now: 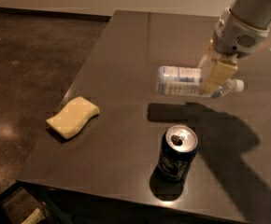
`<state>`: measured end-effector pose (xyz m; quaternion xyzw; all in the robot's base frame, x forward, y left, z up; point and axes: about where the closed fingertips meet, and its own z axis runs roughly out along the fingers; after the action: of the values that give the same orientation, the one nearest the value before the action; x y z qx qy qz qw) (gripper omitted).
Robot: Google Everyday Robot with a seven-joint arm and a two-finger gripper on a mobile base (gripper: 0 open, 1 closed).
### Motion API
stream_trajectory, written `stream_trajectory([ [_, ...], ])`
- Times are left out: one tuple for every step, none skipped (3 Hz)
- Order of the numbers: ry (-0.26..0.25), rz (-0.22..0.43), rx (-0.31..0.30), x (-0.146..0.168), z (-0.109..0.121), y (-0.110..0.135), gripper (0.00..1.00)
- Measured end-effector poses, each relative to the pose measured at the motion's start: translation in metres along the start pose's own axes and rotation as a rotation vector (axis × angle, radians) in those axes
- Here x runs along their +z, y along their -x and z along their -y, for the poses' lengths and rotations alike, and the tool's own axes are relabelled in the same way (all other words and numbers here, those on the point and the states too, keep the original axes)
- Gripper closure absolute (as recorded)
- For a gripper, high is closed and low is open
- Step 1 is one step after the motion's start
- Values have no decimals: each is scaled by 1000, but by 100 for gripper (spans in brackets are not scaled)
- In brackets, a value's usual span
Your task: Move blue plastic bottle near pepsi can
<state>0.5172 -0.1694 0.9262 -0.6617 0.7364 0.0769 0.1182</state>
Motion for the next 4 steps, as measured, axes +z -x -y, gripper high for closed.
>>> stream_trajectory([
  [17, -39, -3, 9, -44, 2, 100],
  [38, -71, 3, 23, -75, 0, 100],
  [57, -95, 15, 37, -97, -6, 84],
  [68, -108, 25, 45, -108, -12, 61],
])
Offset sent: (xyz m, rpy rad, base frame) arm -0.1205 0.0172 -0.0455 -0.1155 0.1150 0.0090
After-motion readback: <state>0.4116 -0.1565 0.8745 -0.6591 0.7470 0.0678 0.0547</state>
